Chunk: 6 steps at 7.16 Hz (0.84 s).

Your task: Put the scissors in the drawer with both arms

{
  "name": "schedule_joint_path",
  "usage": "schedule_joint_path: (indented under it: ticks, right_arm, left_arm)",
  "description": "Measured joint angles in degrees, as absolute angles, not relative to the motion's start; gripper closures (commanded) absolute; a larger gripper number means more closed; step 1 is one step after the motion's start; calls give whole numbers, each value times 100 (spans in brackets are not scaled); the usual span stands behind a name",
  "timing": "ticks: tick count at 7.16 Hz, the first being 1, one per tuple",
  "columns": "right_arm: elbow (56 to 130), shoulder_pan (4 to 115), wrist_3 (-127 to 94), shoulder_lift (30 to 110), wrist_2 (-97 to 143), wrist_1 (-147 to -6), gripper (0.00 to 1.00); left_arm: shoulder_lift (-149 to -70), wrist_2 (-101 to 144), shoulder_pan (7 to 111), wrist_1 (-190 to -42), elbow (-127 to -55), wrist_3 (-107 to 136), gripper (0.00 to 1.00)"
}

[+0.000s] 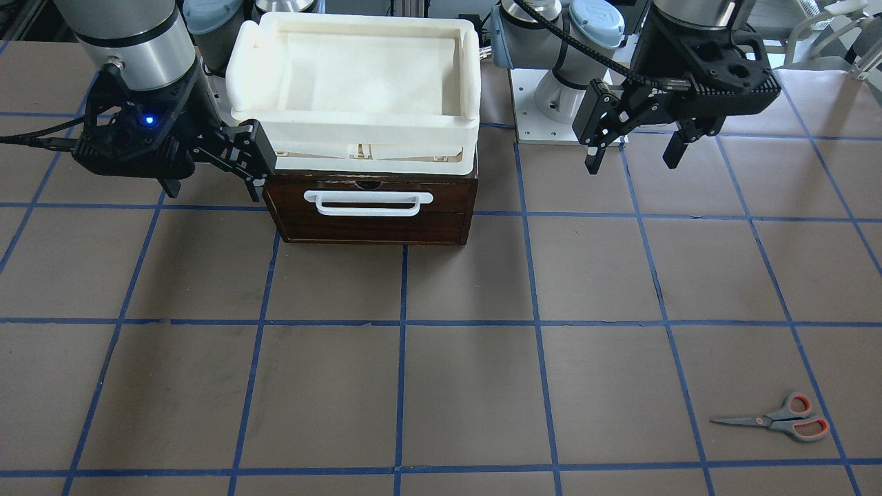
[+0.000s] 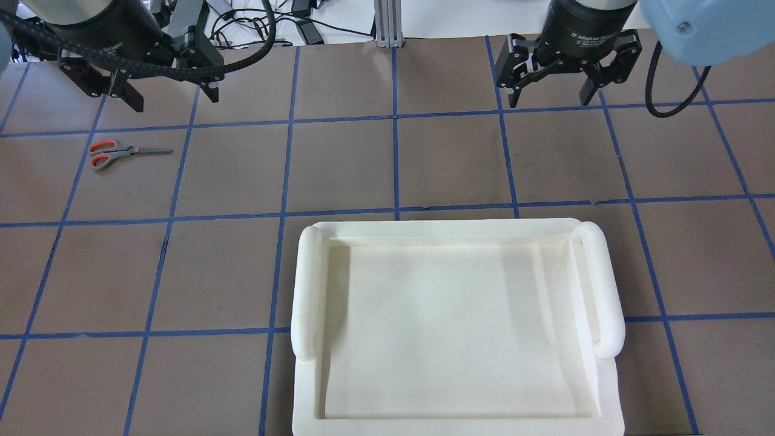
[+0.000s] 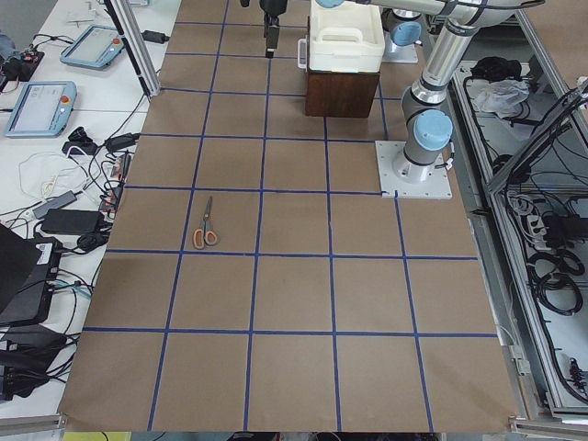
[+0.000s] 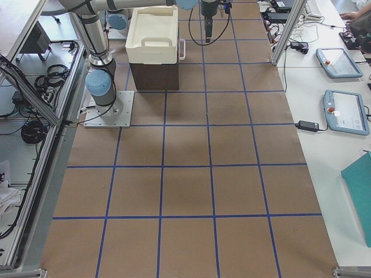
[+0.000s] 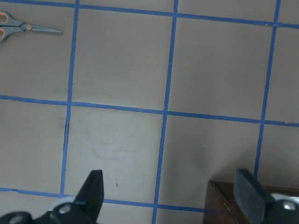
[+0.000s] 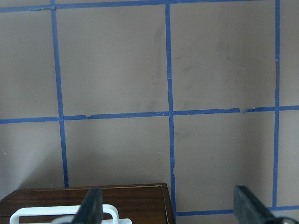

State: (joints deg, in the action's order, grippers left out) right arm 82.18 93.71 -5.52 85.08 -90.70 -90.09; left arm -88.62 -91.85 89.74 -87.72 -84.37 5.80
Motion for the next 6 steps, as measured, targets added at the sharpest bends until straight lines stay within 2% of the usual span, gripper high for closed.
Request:
schedule_joint_path:
  ticks: [6]
  right_arm:
    - [8303,9377,-709,8508,-9069,-9083,0]
  left_arm:
    - [-8853,-9196,8824,-8792,-8567,351,0]
